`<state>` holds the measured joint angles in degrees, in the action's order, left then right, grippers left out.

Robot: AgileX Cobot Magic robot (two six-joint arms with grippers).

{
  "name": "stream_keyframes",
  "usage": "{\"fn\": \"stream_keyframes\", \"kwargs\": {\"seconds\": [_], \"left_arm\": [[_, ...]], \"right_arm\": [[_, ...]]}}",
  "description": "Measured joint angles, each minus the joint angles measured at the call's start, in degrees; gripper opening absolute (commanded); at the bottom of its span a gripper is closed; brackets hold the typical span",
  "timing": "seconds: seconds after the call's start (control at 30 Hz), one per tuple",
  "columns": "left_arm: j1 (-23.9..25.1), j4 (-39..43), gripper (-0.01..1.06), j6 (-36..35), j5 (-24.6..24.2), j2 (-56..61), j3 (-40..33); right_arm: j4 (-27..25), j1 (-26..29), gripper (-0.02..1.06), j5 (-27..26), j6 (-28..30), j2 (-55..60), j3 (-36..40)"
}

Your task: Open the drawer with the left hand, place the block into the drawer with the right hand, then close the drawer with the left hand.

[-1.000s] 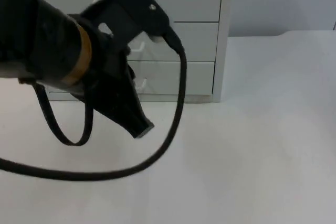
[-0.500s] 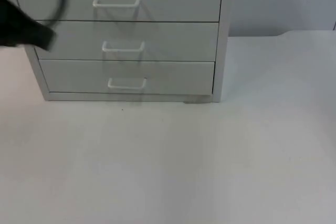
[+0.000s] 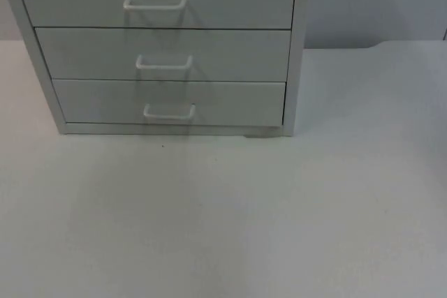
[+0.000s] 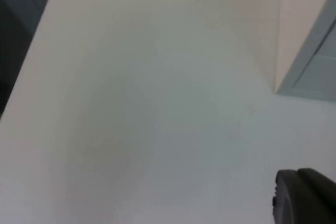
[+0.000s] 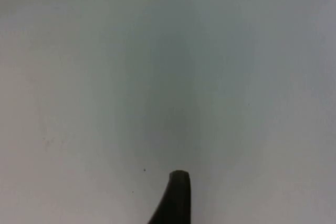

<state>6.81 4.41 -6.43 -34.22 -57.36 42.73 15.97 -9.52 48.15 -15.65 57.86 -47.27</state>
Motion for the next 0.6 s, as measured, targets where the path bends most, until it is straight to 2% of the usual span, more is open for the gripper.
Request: {"fn": "stream_keyframes", "kwargs": {"seconds": [0.1, 0.4, 0.6], "left_arm": [[1.63, -2.48, 0.00, 2.09, -0.65, 1.05, 0.00], [1.77, -4.04, 0.00, 3.26, -3.34, 4.56, 0.00], [1.77, -9.70, 0.00, 7.04, -5.60, 13.29, -0.13]], "right_arm": [[0.00, 0.00, 0.74, 0.00, 0.00, 0.00, 0.00], [0.00, 0.00, 0.74, 0.00, 0.00, -0.50, 0.00], [0.00, -1.27, 0.74, -0.26, 1.04, -4.16, 0.00]]}}
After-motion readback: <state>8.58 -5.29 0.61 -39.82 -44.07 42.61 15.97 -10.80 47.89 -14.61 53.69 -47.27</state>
